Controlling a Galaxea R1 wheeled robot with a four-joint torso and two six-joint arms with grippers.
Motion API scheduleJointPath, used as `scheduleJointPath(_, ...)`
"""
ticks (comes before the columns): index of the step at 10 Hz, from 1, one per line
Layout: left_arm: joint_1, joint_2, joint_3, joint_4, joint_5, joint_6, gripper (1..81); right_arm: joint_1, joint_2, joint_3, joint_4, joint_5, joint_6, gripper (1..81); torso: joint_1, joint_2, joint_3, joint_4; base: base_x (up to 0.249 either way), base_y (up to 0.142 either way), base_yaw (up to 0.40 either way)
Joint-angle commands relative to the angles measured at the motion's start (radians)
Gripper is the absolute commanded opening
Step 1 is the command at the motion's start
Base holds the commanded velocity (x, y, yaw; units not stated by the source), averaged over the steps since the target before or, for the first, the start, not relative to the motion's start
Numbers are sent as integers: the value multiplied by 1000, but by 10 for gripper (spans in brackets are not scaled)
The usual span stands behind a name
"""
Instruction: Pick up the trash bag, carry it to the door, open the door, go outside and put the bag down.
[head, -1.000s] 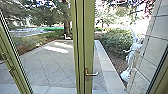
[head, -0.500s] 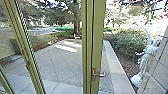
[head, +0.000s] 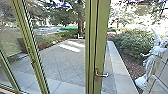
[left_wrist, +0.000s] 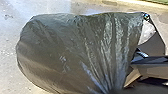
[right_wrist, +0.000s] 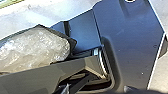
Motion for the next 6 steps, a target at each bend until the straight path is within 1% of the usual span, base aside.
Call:
scheduleJointPath(1, -48, -5, -3, 9, 56, 3, 10, 28, 15, 13, -24, -54, -15, 811, 1, 0, 0, 0, 0, 0, 0)
scheduleJointPath(2, -48, -7, -4, 0, 55, 2, 10, 27, 17, 11, -24, -54, -15, 811, 1, 0, 0, 0, 0, 0, 0)
scheduleJointPath(6, -48, -2, -7, -2, 53, 0, 10, 27, 17, 8, -24, -56, -15, 811, 1, 0, 0, 0, 0, 0, 0)
